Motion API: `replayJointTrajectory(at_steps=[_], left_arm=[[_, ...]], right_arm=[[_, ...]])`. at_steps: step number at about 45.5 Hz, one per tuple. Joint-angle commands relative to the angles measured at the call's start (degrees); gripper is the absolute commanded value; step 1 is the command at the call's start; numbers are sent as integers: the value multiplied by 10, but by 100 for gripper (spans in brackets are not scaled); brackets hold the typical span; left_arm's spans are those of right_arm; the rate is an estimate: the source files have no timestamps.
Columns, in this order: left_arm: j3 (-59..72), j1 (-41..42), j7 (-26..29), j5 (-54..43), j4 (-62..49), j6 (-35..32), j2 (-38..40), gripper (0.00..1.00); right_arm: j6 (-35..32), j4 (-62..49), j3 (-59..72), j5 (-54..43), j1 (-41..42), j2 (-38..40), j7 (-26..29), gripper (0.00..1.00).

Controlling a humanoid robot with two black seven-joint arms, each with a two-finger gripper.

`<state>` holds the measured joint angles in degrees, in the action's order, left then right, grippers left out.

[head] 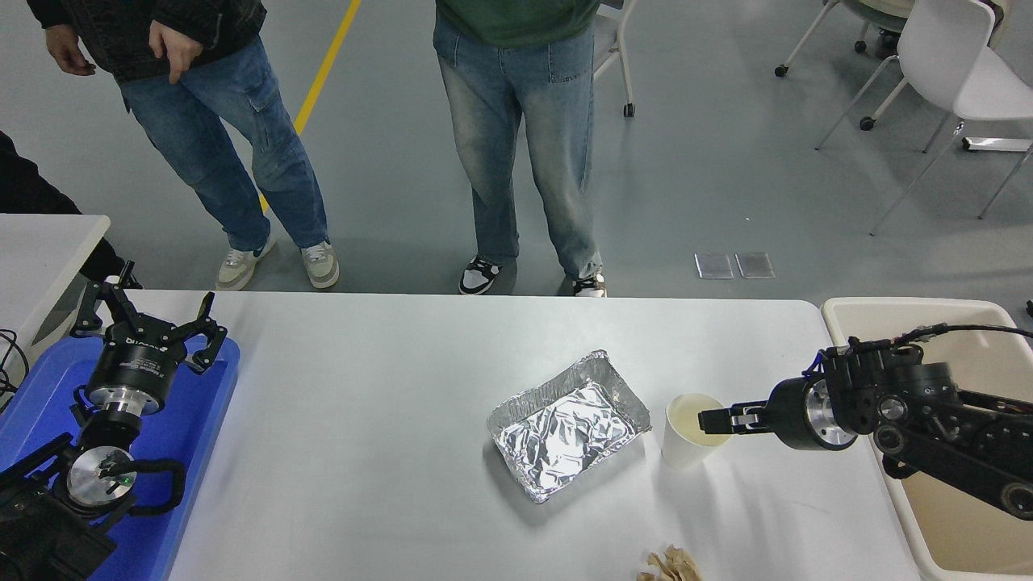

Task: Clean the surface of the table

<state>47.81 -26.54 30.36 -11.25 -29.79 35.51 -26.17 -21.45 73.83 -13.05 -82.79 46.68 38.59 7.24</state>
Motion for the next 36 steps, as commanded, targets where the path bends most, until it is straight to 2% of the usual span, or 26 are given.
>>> replayJointTrajectory(at_steps=[1,3,7,36], left_arm=[[0,0,0,0,0,0,0,100],[0,0,0,0,0,0,0,100],[0,0,0,0,0,0,0,100],[0,0,0,0,0,0,0,100]], right_arm=[[0,0,9,-5,1,-1,1,18],[0,0,13,-5,2,-1,1,10],[0,0,14,-5,4,-1,0,0],[-1,5,6,-1,9,5,-6,0]])
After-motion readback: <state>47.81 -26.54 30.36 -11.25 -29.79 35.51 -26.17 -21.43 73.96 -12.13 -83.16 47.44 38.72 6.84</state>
